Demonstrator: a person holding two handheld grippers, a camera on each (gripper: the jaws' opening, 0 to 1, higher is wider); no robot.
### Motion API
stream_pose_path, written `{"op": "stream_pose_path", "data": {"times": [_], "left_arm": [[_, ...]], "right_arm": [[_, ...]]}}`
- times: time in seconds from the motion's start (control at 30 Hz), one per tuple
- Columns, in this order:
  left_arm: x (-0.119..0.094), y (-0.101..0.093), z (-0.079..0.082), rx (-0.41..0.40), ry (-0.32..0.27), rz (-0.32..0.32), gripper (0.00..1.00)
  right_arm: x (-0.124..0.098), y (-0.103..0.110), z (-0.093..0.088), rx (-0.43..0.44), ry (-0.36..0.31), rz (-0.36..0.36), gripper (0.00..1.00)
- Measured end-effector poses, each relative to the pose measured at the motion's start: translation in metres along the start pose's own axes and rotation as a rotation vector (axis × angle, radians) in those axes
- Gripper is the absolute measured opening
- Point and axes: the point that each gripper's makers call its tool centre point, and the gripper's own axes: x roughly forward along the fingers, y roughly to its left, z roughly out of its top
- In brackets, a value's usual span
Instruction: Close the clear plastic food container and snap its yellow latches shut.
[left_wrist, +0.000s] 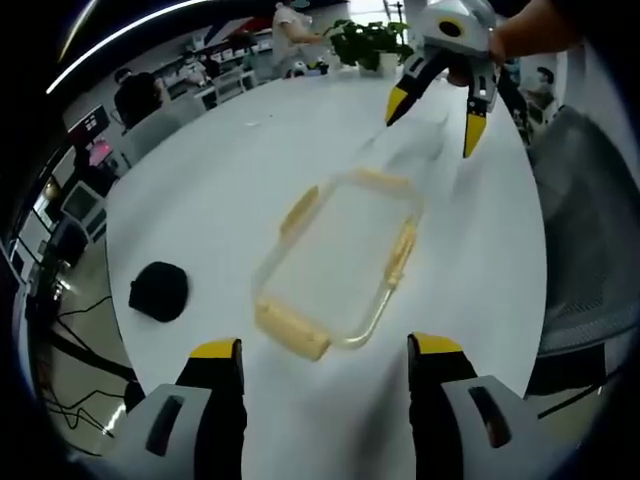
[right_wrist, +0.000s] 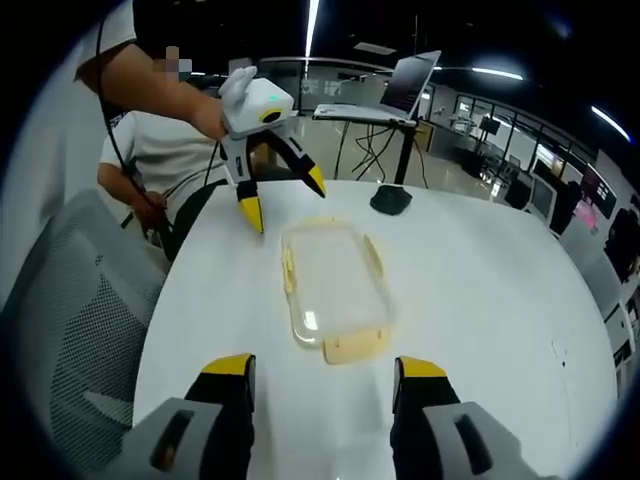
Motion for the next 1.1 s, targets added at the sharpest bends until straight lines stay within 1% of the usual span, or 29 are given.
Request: {"op": "stream_pose_path", "data": {"times": [0.1, 0.2, 0.33, 0.57, 0.77, 0.93, 1.1], "left_arm": [[0.003, 0.004, -0.003, 0.042, 0.018, 0.000, 0.64], [0.005, 0.006, -0.004, 0.049, 0.023, -0.011, 0.63], [0.009, 0.008, -0.009, 0.079, 0.047, -0.028, 0.62], [0.012, 0.014, -0.007, 0.105, 0.055, -0.036, 0.61], [0.017, 0.019, -0.010, 0.149, 0.082, -0.036, 0.61], [0.017, 0.024, -0.009, 0.170, 0.091, -0.042, 0.60], [0.017, 0.026, -0.009, 0.204, 0.101, -0.062, 0.60]], "right_arm": [[0.003, -0.001, 0.000, 0.002, -0.001, 0.008, 0.53], [0.005, -0.002, -0.001, -0.002, 0.005, 0.013, 0.53], [0.007, -0.004, -0.002, -0.004, 0.010, 0.016, 0.53], [0.011, -0.006, -0.003, -0.017, 0.016, 0.027, 0.52], [0.016, -0.011, -0.004, -0.034, 0.031, 0.033, 0.52], [0.021, -0.015, -0.003, -0.055, 0.042, 0.038, 0.52], [0.027, -0.017, -0.002, -0.069, 0.055, 0.053, 0.53]]}}
